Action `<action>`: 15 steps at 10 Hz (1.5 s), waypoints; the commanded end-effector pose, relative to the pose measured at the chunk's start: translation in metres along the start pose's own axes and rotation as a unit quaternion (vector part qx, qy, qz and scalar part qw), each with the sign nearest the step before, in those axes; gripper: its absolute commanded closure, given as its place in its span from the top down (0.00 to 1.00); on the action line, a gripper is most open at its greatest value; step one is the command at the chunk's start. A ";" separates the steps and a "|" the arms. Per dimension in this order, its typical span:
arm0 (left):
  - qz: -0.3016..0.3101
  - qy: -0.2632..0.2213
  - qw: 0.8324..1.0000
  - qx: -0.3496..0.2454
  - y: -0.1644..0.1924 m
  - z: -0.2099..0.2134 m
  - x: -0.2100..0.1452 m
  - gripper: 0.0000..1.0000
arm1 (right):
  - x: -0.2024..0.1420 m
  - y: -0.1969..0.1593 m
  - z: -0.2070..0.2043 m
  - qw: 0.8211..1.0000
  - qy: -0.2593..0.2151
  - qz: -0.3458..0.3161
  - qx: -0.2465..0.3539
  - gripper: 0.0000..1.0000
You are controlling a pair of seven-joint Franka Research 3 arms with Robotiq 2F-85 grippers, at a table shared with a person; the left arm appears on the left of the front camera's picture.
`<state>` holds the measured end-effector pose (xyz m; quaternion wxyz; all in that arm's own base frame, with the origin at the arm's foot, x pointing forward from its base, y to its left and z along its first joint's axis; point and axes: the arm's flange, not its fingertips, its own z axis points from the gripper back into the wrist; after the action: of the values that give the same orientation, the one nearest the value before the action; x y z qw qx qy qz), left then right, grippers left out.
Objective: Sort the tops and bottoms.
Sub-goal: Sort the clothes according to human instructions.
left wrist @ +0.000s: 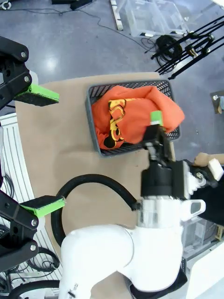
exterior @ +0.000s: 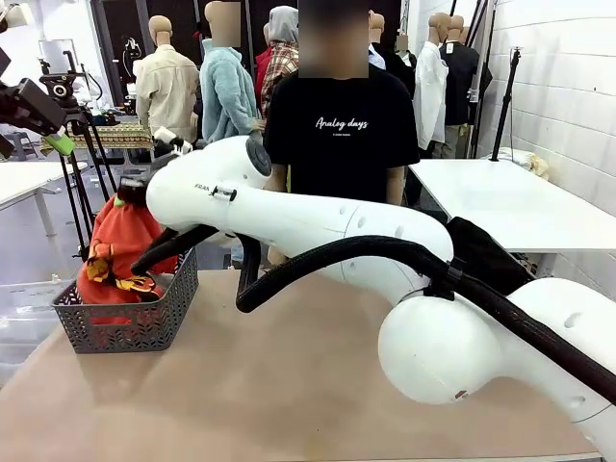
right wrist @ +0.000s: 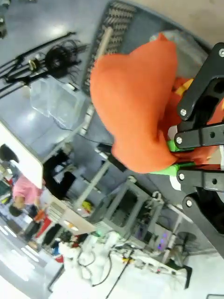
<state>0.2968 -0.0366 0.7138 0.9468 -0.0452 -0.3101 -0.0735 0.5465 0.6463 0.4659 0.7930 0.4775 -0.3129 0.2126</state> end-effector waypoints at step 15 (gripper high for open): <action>-0.001 0.000 1.000 -0.004 0.000 0.001 -0.001 1.00 | 0.007 -0.035 -0.066 0.993 0.105 0.011 -0.052 1.00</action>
<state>0.2968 -0.0366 0.7138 0.9468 -0.0452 -0.3101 -0.0735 0.5607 0.6416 0.4140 0.8299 0.4283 -0.2436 0.2615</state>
